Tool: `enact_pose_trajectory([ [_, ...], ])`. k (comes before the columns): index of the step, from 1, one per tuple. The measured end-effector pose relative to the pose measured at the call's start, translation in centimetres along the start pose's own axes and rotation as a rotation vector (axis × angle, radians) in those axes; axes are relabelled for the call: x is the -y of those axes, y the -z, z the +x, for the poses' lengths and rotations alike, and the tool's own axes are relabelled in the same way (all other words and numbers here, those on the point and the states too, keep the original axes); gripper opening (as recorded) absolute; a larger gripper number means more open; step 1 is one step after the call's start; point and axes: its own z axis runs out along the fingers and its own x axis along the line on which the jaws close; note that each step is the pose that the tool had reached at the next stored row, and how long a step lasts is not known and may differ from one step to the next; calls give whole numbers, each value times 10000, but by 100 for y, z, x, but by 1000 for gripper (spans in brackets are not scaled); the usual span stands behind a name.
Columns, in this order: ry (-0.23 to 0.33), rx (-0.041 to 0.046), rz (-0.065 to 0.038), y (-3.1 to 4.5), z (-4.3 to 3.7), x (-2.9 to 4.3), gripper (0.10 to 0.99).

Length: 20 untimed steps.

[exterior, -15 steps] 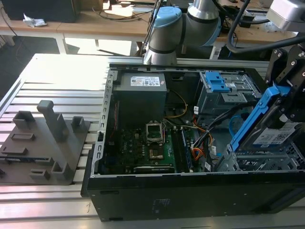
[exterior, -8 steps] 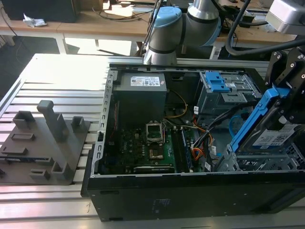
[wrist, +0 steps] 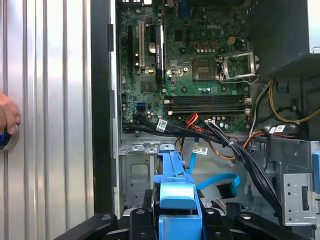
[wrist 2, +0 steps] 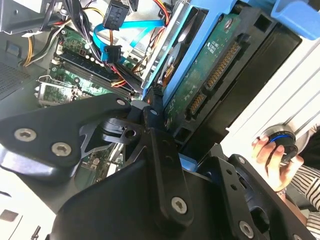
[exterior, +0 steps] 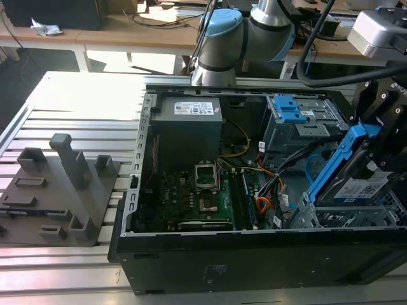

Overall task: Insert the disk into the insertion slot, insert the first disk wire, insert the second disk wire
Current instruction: 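Insert the disk into the insertion slot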

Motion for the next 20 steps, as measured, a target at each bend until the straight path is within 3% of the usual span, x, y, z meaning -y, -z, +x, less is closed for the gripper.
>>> enact_pose_trajectory([
  [6, -1, -1, 0, -95, -1, 4, 365],
  [11, -1, -1, 0, -271, -2, 13, 365],
  [14, -1, -1, 0, -329, -3, 16, 365],
  [20, 0, 3, 0, -353, -3, 17, 365],
])
